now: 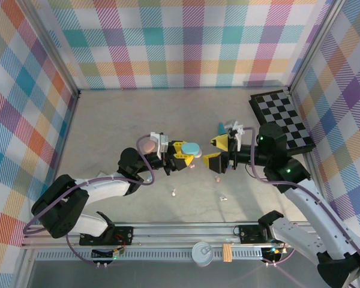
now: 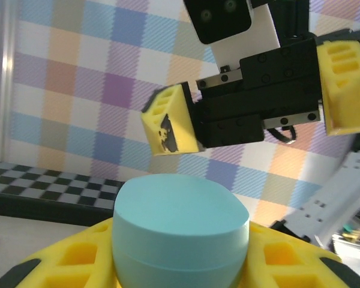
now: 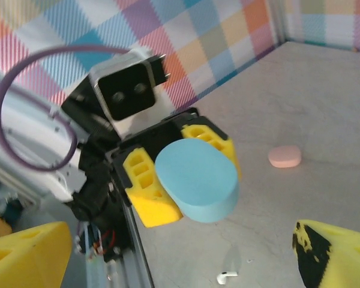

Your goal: Insert the wireless bluetooth earbuds into the charging case

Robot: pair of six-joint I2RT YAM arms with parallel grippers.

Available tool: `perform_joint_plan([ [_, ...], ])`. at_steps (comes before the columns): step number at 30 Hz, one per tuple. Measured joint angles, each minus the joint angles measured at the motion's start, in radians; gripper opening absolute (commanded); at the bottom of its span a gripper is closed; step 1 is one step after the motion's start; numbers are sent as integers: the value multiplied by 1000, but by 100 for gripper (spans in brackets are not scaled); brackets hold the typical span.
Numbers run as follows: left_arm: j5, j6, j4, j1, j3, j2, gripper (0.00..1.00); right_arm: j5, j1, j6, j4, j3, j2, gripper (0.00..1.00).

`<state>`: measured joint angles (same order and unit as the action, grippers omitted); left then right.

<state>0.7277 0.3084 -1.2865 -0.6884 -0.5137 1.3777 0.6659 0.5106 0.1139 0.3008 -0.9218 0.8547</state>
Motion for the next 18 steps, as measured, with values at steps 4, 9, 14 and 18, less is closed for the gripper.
perform_joint_plan([
  [4, 48, 26, 0, 0, 0, -11, 28, -3, 43, -131, 16, 0, 32, 95],
  [9, 83, 50, 0, 0, 0, -32, 28, -31, 61, -195, 16, -3, 86, 95],
  [14, 105, 70, 0, 0, 0, -44, 28, -71, 67, -196, 3, -8, 106, 95],
  [18, 117, 73, 0, 0, 0, -55, 28, -97, 67, -163, -25, -10, 109, 95],
])
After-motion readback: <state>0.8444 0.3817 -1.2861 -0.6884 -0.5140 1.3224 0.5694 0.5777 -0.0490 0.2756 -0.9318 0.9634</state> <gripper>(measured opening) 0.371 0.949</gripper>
